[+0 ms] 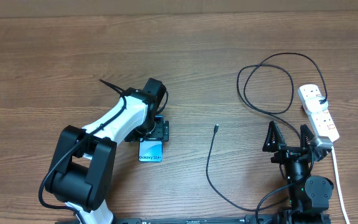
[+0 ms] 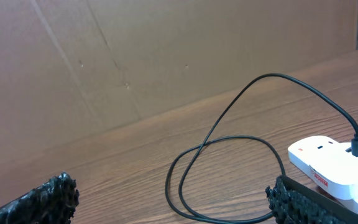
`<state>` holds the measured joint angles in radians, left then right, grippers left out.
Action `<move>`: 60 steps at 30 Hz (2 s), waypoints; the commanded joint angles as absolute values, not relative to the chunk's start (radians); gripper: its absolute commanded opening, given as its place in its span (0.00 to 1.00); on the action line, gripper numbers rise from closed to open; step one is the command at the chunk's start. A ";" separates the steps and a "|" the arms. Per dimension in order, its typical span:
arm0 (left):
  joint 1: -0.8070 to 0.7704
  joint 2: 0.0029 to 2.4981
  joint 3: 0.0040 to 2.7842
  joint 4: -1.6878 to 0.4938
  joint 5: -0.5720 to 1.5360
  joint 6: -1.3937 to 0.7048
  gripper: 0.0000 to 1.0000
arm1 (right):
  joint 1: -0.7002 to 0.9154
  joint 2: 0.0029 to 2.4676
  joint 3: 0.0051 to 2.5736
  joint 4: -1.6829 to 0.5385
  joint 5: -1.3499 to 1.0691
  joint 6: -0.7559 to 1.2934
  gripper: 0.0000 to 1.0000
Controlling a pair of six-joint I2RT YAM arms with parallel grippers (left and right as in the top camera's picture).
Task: Plug charger to phone and switch on socket
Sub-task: 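Close the left gripper on the phone's long edges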
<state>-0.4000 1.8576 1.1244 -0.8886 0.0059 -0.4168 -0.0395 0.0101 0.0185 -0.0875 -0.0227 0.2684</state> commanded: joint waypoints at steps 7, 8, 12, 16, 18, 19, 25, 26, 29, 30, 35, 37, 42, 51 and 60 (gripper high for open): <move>-0.429 1.877 1.065 -0.852 -0.002 -0.427 0.89 | -0.041 0.003 0.008 -0.082 -0.027 0.264 1.00; -0.429 1.877 1.065 -0.851 -0.002 -0.427 0.90 | -0.041 0.003 0.008 -0.082 -0.027 0.264 1.00; -0.429 1.877 1.065 -0.849 -0.002 -0.428 0.86 | -0.041 0.003 0.008 -0.082 -0.027 0.264 1.00; -0.429 1.877 1.065 -0.852 0.000 -0.429 0.76 | -0.041 0.003 0.008 -0.082 -0.027 0.264 1.00; -0.429 1.877 1.065 -0.851 0.000 -0.429 0.76 | -0.041 0.003 0.008 -0.082 -0.027 0.264 1.00; -0.429 1.877 1.065 -0.851 0.000 -0.429 0.76 | -0.041 0.003 0.008 -0.082 -0.027 0.264 1.00; -0.429 1.877 1.065 -0.851 0.000 -0.428 0.76 | -0.041 0.003 0.008 -0.082 -0.027 0.264 1.00; -0.429 1.877 1.065 -0.851 -0.001 -0.428 0.77 | -0.041 0.003 0.008 -0.082 -0.027 0.264 1.00; -0.429 1.877 1.065 -0.845 -0.004 -0.427 0.77 | -0.041 0.003 0.008 -0.082 -0.027 0.264 1.00; -0.429 1.877 1.065 -0.841 -0.003 -0.427 0.77 | -0.041 0.003 0.008 -0.082 -0.027 0.264 1.00; -0.429 1.877 1.065 -0.830 0.001 -0.427 0.75 | -0.041 0.003 0.008 -0.082 -0.027 0.264 1.00; -0.429 1.877 1.065 -0.832 0.000 -0.427 0.75 | -0.041 0.003 0.008 -0.082 -0.027 0.264 1.00; -0.429 1.877 1.097 -0.871 0.001 -0.427 0.72 | -0.041 0.003 0.008 -0.082 -0.027 0.264 1.00; -0.429 1.877 1.187 -0.946 0.001 -0.427 0.71 | -0.041 0.003 0.008 -0.082 -0.027 0.264 1.00; -0.429 1.877 1.280 -1.026 0.046 -0.427 0.71 | -0.041 0.003 0.008 -0.082 -0.027 0.264 1.00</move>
